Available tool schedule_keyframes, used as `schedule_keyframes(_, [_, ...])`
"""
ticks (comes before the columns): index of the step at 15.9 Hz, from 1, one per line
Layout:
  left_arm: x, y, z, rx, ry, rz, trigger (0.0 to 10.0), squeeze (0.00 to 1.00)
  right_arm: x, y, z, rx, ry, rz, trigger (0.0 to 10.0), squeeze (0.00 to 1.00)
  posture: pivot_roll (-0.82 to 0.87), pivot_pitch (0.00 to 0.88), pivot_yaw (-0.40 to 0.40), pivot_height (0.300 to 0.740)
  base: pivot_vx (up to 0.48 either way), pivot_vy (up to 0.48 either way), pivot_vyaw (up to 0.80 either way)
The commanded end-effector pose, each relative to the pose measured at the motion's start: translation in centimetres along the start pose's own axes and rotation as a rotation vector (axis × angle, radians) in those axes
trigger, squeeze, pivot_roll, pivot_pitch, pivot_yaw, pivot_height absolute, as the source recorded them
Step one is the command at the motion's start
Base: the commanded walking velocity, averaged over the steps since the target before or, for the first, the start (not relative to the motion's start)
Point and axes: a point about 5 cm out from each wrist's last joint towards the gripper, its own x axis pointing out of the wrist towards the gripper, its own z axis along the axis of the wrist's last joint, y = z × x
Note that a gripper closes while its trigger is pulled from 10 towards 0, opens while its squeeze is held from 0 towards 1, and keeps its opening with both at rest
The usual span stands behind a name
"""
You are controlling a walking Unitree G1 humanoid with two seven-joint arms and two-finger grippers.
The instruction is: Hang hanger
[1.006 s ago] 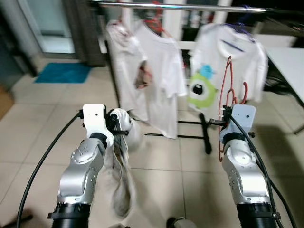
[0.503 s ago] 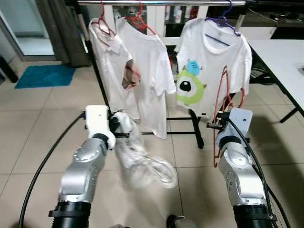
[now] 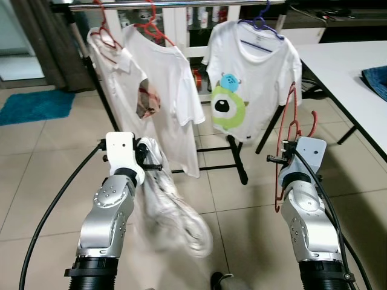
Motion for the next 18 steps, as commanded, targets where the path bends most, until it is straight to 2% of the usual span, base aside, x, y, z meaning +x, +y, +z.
schedule_keyframes(1, [0.0,0.4,0.5,0.011,-0.011,0.019,10.0,0.00,-0.1,-0.2,0.4,0.029,-0.023,-0.013,10.0,0.00,-0.06,0.000,0.037,0.740,0.000,0.000,-0.80])
schedule_keyframes(2, [0.0,0.5,0.3,0.037,0.003,0.024,10.0,0.00,-0.1,-0.1,0.2,0.056,0.014,0.008,10.0,0.00,-0.06,0.000,0.037,0.740,0.000,0.000,-0.80])
schedule_keyframes(4, [-0.2,0.4,-0.2,0.103,0.049,-0.072,10.0,0.00,-0.2,-0.2,-0.2,0.080,0.076,0.030,10.0,0.00,-0.06,0.000,0.037,0.740,0.000,0.000,-0.80])
schedule_keyframes(9, [-0.3,0.5,0.0,0.130,0.059,-0.100,10.0,0.00,0.0,-0.5,0.2,0.052,0.028,0.002,10.0,0.00,-0.07,0.000,0.039,0.740,0.000,0.000,-0.80])
schedule_keyframes(12, [-0.3,0.3,-0.4,0.188,0.068,-0.121,10.0,0.00,0.0,-0.8,0.2,0.021,0.035,-0.008,10.0,0.00,-0.07,0.000,0.041,0.740,0.000,0.000,-0.80])
schedule_keyframes(14, [-0.3,0.1,-0.4,0.179,0.066,-0.129,10.0,0.00,0.0,-0.8,0.3,0.051,0.044,0.020,10.0,0.00,-0.07,0.000,0.042,0.740,0.000,0.000,-0.80])
schedule_keyframes(16, [-0.1,0.3,0.0,0.180,0.049,-0.122,10.0,0.00,0.3,-1.5,0.9,0.042,0.013,-0.042,10.0,0.00,-0.07,0.000,0.045,0.740,0.000,0.000,-0.78])
schedule_keyframes(18, [0.0,0.4,0.3,0.173,0.032,-0.108,10.0,0.00,0.3,-1.1,1.2,0.094,0.027,0.035,10.0,0.00,-0.07,0.000,0.043,0.740,0.000,0.000,-0.74])
